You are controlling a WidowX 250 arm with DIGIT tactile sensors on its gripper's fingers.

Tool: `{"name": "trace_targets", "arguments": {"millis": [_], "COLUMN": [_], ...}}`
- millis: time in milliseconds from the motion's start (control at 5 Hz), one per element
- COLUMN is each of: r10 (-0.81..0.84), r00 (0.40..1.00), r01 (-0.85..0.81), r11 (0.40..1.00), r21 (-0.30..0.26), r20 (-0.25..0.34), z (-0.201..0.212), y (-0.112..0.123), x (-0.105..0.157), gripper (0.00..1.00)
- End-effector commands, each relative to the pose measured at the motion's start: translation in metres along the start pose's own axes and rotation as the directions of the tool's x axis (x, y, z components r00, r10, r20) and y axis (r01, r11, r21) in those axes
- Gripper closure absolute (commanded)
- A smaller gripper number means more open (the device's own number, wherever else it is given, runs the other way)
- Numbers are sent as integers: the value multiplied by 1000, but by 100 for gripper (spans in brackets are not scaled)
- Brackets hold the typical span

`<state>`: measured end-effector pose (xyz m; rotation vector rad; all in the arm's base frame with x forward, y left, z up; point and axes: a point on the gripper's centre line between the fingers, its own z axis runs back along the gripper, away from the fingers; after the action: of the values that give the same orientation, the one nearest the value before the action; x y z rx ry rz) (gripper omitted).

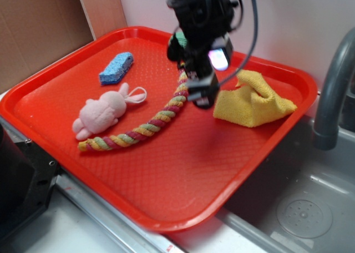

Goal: Grab the yellow cloth.

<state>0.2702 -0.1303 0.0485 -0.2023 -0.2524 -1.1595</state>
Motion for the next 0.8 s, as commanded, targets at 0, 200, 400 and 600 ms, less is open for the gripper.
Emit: {"name": "trace_targets", "arguments": {"millis": [0,200,400,600], "r10": [-99,-99,-99,-51], "r00": [995,995,995,998], "r01": [99,99,99,54], "r11": [995,995,995,995], "r21": [8,8,8,83], "r20": [23,23,23,-35], "z": [7,7,7,21], "y": [-49,-49,-49,-37], "x": [23,23,23,29], "gripper": [0,0,0,0]}}
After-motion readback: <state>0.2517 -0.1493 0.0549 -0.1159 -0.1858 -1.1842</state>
